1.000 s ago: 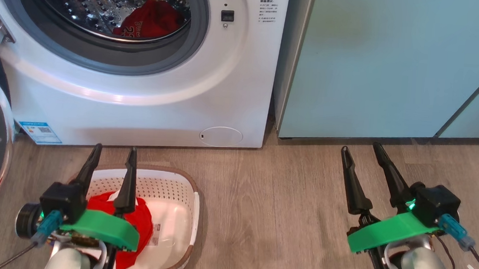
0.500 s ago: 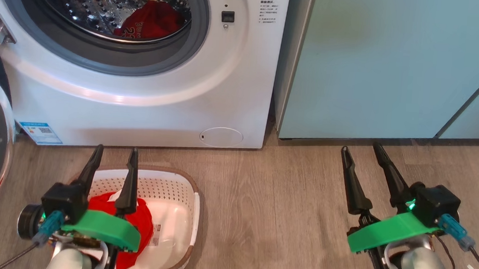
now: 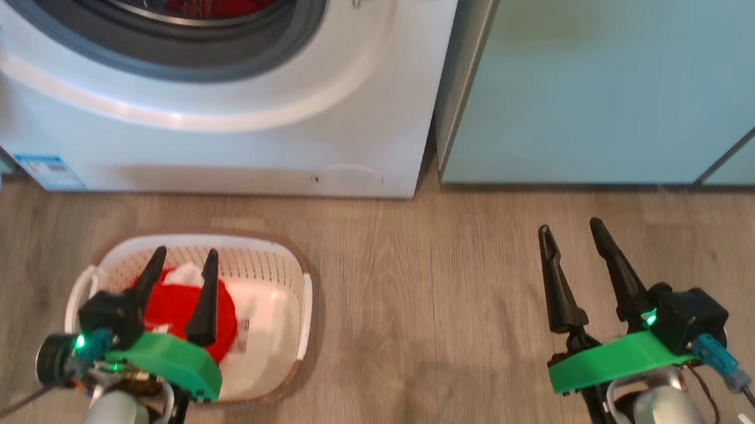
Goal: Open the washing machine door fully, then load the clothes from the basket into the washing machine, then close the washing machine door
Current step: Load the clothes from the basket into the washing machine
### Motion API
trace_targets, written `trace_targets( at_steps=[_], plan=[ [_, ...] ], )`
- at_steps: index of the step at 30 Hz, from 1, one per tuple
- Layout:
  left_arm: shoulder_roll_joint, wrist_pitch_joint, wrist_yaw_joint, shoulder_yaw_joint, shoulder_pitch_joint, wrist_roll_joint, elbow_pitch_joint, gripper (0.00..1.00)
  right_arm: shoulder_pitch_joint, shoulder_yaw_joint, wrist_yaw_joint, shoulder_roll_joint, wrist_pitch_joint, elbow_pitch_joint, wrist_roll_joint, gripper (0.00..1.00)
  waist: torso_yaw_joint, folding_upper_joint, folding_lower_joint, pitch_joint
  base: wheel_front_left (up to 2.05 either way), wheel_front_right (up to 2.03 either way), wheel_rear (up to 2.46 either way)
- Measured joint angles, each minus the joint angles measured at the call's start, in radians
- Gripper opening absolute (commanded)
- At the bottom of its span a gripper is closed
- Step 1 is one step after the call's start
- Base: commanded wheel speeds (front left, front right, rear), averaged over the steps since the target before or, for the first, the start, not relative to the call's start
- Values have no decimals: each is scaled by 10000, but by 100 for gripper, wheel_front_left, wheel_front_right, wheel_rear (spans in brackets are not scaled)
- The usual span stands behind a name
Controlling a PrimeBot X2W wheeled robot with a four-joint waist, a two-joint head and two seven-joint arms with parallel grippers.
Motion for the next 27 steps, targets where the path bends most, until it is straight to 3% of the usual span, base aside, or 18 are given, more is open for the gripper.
trace_targets(
  at_steps=[11,21,27],
  plan=[
    [67,0,17,-138,-1774,1095,2629,100,-764,-56,0,0,0,-345,-215,100,-67,0,1,1778,0,0,0],
    [813,0,240,-525,-4304,1956,5064,100,-1480,-69,0,0,0,-802,-238,100,-357,0,3,3897,0,0,0],
    [1384,6,232,-853,-5535,2393,7411,100,-1849,-42,0,0,-2,-989,-104,100,-714,0,4,5031,0,0,0]
  ],
)
